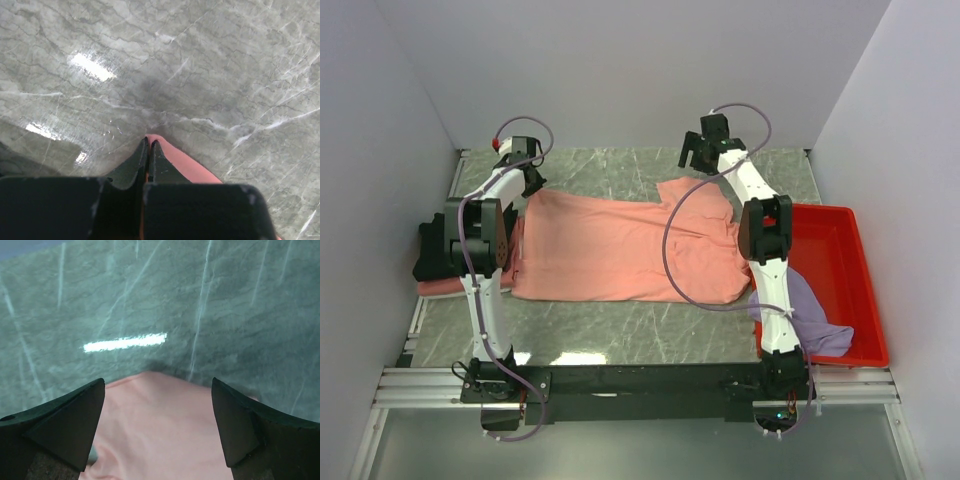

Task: Fold and stack the t-shirts
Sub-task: Fold the tshirt

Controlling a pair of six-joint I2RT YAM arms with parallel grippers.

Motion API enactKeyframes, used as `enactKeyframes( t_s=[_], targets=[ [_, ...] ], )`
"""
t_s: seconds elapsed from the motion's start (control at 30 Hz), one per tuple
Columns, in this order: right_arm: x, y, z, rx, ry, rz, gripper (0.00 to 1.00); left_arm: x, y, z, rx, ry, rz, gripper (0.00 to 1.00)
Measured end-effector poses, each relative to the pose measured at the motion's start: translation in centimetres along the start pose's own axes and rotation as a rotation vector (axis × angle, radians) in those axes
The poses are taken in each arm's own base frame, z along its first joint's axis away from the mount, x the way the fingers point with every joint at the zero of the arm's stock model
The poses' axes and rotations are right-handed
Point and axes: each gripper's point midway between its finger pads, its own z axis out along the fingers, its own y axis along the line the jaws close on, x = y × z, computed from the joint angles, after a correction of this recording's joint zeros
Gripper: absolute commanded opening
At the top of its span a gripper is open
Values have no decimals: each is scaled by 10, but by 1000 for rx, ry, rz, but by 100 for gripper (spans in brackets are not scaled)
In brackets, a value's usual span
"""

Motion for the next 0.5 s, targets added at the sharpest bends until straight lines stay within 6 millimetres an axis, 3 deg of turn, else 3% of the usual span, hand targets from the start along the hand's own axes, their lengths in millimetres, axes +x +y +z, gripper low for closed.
enactKeyframes(
  t_s=[0.13,0.5],
  targets=[
    [9,-3,19,-2,22,-35,95,1,0,0,3,3,0,1],
    [17,-6,27,29,33,-50,96,3,-4,-1,24,17,-1,1]
  ],
)
